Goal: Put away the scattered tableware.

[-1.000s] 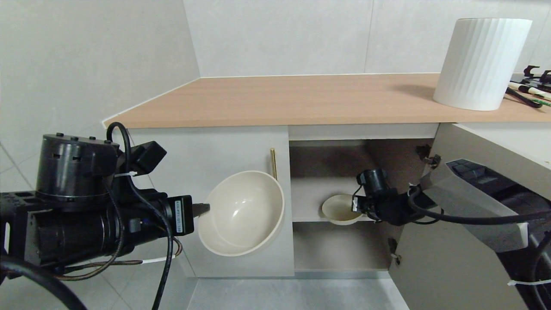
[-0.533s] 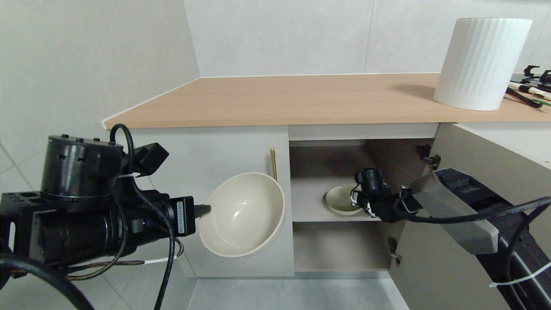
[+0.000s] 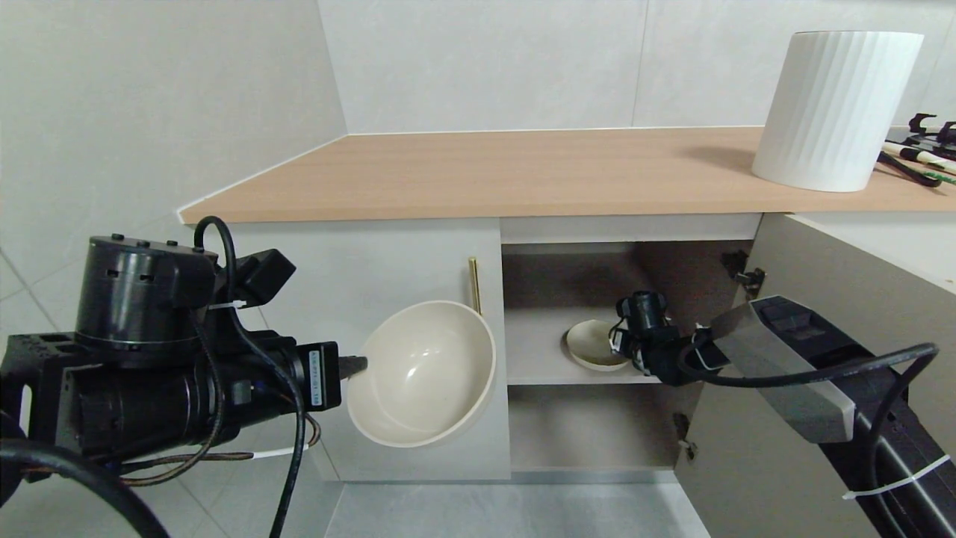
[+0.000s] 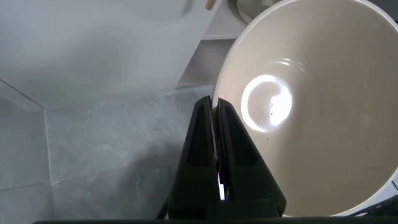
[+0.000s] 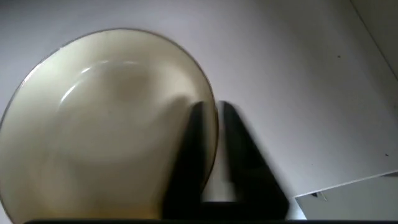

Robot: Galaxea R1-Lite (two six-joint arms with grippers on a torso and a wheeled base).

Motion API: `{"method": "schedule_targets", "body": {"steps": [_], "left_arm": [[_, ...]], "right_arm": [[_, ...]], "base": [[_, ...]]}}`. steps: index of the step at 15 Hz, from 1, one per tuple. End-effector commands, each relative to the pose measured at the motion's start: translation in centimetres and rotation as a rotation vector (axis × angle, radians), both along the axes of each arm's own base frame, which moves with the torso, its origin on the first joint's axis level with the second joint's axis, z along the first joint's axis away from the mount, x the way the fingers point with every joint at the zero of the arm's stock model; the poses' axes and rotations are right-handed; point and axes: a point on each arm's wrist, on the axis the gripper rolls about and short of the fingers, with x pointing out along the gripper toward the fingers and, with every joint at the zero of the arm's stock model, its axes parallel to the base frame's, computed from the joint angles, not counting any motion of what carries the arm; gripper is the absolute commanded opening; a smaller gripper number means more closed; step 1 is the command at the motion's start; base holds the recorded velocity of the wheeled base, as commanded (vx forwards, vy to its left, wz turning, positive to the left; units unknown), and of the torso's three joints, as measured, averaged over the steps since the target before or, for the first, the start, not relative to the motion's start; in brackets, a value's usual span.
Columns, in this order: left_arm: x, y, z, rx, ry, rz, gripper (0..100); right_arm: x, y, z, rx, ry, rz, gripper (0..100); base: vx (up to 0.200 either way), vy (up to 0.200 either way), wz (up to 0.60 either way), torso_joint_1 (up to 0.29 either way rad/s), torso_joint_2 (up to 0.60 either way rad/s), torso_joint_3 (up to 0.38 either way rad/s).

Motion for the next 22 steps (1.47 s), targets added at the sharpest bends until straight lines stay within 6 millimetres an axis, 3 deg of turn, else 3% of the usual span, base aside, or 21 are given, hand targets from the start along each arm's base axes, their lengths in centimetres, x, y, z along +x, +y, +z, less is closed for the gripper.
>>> {"method": "schedule_targets", "body": {"steps": [1,3,5,6,7,8,10,11,12,13,14,17,22], "left_arm": [[0.0,-0.1,-0.1,0.0,0.003,-0.002,0],[0.3,-0.2,-0.3,0.006,0.012,-0.002,0],[0.8,-0.6,-0.9,0.018,0.033,-0.006,0],[1.1,-1.4,-1.3,0.03,0.044,-0.032,0],[1.2,-1.9,-1.4,0.035,0.049,-0.046,0],[1.6,-2.9,-2.4,0.071,0.071,-0.068,0],[2.6,-4.1,-4.1,0.152,0.103,-0.039,0],[2.6,-4.1,-4.1,0.152,0.103,-0.039,0],[2.6,-5.3,-5.1,0.206,0.115,-0.03,0],[2.6,-5.3,-5.1,0.206,0.115,-0.03,0],[2.5,-5.9,-5.5,0.215,0.125,-0.051,0],[2.2,-6.5,-5.7,0.221,0.128,-0.076,0],[1.3,-7.3,-5.5,0.221,0.116,-0.113,0]], "right_arm": [[0.0,0.0,0.8,0.014,-0.017,-0.006,100],[-0.6,-0.2,3.5,0.044,-0.045,-0.02,100],[-2.9,-0.2,6.7,0.056,-0.038,0.0,100],[-6.1,0.9,10.2,0.086,-0.035,0.085,100],[-7.3,1.1,11.5,0.105,-0.036,0.125,100],[-11.0,2.0,15.2,0.153,-0.04,0.249,100],[-15.7,2.7,19.6,0.176,0.008,0.368,100],[-15.7,2.7,19.6,0.176,0.008,0.368,100],[-20.4,3.1,23.3,0.207,0.083,0.505,100],[-20.4,3.1,23.3,0.207,0.083,0.505,100],[-23.9,3.3,25.2,0.224,0.152,0.629,100],[-27.2,5.1,24.5,0.159,0.22,0.769,100],[-27.3,8.7,20.2,0.056,0.338,0.785,100]], "base": [[0.0,0.0,0.0,0.0,0.0,0.0],[0.0,0.0,0.0,0.0,0.0,0.0],[0.0,0.0,0.0,0.0,0.0,0.0],[0.0,0.0,0.0,0.0,0.0,0.0],[0.0,0.0,0.0,0.0,0.0,0.0],[0.0,0.0,0.0,0.0,0.0,0.0],[0.0,0.0,0.0,0.0,0.0,0.0],[0.0,0.0,0.0,0.0,0.0,0.0],[0.0,0.0,0.0,0.0,0.0,0.0],[0.0,0.0,0.0,0.0,0.0,0.0],[0.0,0.0,0.0,0.0,0.0,0.0],[0.0,0.0,0.0,0.0,0.0,0.0],[0.0,0.0,0.0,0.0,0.0,0.0]]}}
